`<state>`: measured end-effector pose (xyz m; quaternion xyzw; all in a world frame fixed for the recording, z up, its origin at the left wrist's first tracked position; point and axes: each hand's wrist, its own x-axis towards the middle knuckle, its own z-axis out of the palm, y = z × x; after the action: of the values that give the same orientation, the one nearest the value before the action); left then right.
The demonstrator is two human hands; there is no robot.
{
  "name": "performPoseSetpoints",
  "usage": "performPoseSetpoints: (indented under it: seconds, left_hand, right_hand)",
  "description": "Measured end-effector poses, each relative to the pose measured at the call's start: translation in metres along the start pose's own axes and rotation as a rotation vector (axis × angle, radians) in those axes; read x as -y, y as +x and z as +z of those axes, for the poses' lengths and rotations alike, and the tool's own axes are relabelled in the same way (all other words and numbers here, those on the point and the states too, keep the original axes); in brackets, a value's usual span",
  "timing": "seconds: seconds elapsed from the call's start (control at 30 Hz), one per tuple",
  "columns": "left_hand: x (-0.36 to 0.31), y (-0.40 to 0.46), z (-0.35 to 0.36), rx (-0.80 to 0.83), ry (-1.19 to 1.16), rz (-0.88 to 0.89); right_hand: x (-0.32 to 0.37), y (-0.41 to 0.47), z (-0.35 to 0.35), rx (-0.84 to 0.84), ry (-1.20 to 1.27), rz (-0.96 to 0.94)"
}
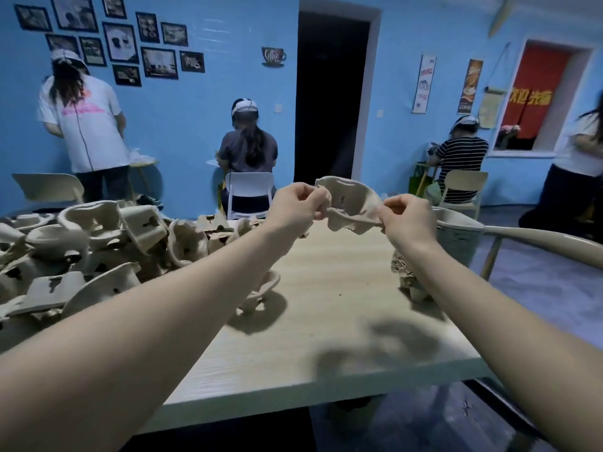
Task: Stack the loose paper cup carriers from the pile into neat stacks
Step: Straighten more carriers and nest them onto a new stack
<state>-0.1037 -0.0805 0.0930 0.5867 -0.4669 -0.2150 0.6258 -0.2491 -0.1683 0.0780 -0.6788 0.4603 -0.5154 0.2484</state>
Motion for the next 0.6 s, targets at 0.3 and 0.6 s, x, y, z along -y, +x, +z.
performPoseSetpoints:
  seconds: [0.3, 0.6]
  left_hand:
    - [-0.022, 0.03, 0.093, -0.008, 0.004, 0.147]
    - [-0.016, 0.044, 0.153, -0.027, 0.139, 0.149]
  right_hand:
    - [-0.025, 0.044, -0.065, -0.248, -0.044, 0.045]
    - [-0.061, 0.064, -0.096, -0.358, 0.017, 0.151]
